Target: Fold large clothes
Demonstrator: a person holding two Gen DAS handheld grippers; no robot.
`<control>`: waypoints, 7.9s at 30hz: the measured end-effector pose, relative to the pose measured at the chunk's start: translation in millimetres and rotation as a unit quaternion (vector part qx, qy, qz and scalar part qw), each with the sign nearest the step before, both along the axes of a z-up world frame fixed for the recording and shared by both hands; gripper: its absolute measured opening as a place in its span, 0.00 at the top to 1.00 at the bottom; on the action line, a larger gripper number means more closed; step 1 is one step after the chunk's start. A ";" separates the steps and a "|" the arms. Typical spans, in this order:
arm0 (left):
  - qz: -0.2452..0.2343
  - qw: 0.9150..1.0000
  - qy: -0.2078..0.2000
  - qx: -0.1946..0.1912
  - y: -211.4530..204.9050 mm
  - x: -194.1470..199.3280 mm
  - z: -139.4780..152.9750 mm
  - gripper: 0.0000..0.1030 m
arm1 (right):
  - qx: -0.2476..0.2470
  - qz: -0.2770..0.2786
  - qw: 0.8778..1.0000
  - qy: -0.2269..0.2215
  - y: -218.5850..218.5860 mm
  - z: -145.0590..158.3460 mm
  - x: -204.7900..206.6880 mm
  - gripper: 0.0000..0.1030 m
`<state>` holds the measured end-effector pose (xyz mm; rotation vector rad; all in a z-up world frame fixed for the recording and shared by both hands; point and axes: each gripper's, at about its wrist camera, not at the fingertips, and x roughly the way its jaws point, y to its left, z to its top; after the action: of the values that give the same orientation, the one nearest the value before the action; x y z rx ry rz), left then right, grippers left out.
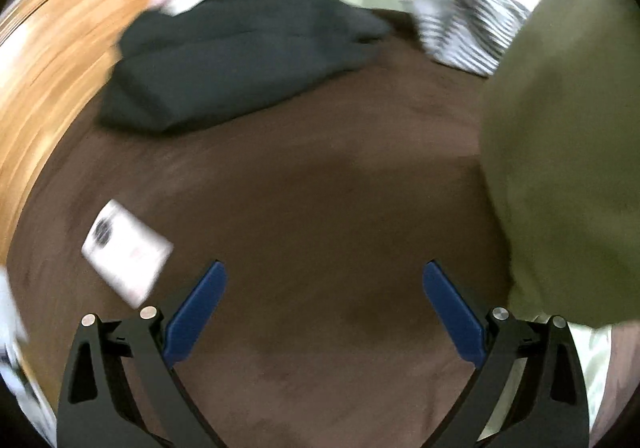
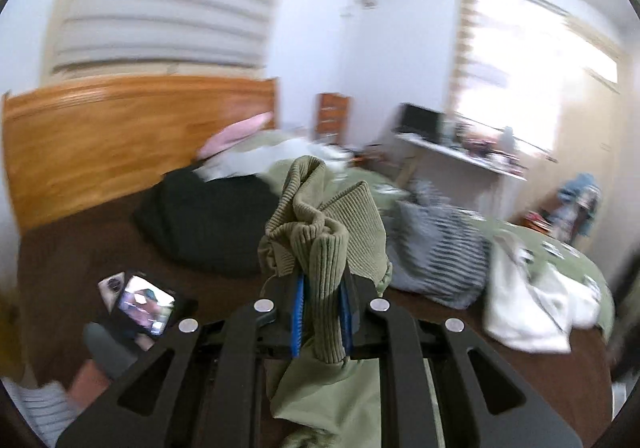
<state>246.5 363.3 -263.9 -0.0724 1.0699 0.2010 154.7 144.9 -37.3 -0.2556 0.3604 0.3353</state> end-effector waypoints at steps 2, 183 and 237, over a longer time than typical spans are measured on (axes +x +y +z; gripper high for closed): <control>-0.047 0.999 -0.003 0.012 -30.5 30.1 -0.1 0.06 | -0.006 -0.057 0.998 0.004 -20.0 -1.3 -2.3 0.86; -0.147 0.908 0.196 -0.340 -179.5 -302.6 -104.9 0.32 | 0.260 -0.002 0.752 0.606 -254.5 -337.3 -145.1 0.55; -0.153 0.925 0.174 -0.301 -202.1 -312.9 3.1 0.80 | 0.281 0.026 0.751 0.597 -270.9 -248.0 -189.9 0.89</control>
<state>-66.4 161.2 -260.8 -0.4333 1.4511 -0.4223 -35.2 -126.0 -285.3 0.6141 1.4957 0.6246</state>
